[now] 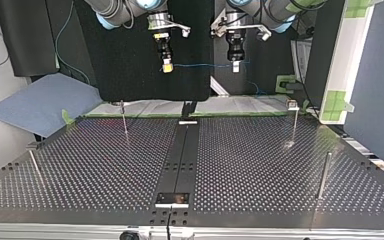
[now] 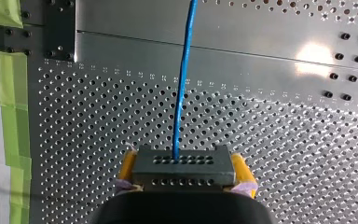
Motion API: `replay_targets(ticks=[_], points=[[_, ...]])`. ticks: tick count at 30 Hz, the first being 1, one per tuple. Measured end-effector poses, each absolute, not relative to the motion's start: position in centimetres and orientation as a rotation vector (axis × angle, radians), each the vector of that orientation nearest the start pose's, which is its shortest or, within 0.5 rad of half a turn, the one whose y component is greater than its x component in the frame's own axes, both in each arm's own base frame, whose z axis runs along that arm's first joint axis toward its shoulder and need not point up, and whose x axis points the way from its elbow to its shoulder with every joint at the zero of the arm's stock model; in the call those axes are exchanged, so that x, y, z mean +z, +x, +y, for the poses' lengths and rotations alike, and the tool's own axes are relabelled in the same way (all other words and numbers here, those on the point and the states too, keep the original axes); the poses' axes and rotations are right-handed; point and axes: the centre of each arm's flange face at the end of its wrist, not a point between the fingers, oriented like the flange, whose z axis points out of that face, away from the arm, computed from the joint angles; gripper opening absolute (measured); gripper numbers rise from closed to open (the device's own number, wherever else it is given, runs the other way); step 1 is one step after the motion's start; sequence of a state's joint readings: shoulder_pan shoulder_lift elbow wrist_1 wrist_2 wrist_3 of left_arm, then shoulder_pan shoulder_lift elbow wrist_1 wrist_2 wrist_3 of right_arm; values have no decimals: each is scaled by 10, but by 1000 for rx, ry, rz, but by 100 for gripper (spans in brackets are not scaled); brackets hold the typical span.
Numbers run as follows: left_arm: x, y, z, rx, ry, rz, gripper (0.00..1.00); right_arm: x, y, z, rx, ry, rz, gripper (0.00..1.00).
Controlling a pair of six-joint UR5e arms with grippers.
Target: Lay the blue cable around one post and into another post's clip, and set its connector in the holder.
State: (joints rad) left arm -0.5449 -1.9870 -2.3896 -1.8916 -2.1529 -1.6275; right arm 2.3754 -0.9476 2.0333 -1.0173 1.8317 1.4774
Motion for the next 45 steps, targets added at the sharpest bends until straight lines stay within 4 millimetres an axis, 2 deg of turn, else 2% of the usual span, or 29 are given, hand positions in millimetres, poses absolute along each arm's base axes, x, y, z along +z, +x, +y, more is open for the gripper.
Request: replay_targets(ticks=[6,12,31,39,45], points=[[79,288,-263,-15,-73,1565,2,54,449,-283,1478,1681,-830,0],[69,277,-251,-16,-36,1602,2,55,449,-283,1478,1681,-830,0],[67,274,-254,-68,22,1611,2,56,450,-283,1482,1681,-830,0],[83,282,-248,-95,-3,1595,2,92,470,-290,1567,1637,-856,0],[97,282,-245,-112,-48,1592,2,119,474,-291,1636,1640,-881,0]])
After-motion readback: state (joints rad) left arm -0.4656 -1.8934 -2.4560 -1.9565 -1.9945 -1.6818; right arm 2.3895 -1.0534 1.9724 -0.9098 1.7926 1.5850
